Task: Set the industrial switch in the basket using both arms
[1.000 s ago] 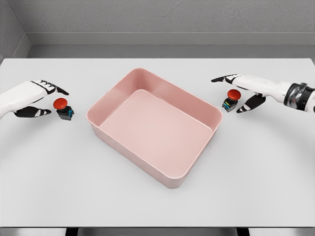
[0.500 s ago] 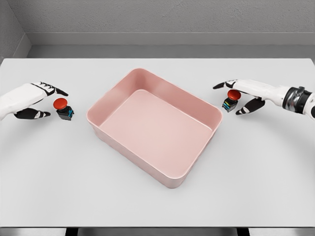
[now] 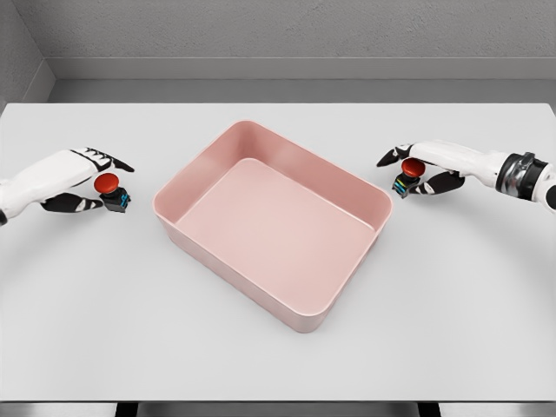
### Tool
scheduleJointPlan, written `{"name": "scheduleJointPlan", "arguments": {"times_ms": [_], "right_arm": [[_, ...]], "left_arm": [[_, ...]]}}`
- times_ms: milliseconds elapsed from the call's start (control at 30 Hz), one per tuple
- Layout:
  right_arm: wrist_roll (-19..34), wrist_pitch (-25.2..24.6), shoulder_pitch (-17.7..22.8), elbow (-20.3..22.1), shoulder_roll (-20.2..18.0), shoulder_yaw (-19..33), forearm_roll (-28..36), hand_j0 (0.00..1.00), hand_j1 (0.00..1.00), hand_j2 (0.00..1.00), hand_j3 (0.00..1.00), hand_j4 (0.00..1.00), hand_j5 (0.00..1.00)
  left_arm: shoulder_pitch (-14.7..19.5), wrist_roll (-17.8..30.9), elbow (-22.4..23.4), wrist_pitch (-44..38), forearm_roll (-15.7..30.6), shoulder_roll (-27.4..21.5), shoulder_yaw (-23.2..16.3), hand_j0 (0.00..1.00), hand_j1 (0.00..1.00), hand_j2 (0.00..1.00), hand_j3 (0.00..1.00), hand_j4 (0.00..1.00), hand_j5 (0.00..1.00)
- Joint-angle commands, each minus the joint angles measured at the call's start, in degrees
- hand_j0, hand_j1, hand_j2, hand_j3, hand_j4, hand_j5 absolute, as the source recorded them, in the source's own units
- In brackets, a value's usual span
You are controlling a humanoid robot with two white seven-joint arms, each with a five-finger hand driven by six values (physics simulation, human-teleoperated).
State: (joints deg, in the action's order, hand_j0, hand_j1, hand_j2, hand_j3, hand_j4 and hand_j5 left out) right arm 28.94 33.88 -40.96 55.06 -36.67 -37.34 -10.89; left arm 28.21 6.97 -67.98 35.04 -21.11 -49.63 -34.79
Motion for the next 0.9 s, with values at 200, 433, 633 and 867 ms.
{"name": "scheduleJointPlan", "arguments": {"times_ms": [200,433,633,867], "right_arm": [[0.07,-0.13,-0.09,-0.22,-0.07,0.08,0.08,0.6,0.6,0.6,0.6,0.6,0.6],[0.07,-0.13,-0.09,-0.13,-0.07,0.08,0.0,0.56,0.56,0.56,0.56,0.56,0.56],[0.07,-0.13,-0.62,0.05,-0.16,0.34,-0.09,0.53,0.53,0.53,0.53,0.53,0.53],[1.47,-0.13,-1.32,0.31,-0.16,0.6,-0.27,0.49,0.49,0.49,0.49,0.49,0.49]], "left_arm": [[0.0,0.06,-0.05,-0.04,0.11,0.14,-0.02,0.68,0.68,0.68,0.68,0.68,0.68],[-0.09,1.55,-0.05,-0.04,0.2,0.14,0.07,0.52,0.52,0.52,0.52,0.52,0.52],[0.09,1.55,-0.05,-0.04,0.28,0.06,0.16,0.46,0.46,0.46,0.46,0.46,0.46],[0.88,1.55,-0.4,-0.04,0.81,-0.03,0.25,0.46,0.46,0.46,0.46,0.46,0.46]]}}
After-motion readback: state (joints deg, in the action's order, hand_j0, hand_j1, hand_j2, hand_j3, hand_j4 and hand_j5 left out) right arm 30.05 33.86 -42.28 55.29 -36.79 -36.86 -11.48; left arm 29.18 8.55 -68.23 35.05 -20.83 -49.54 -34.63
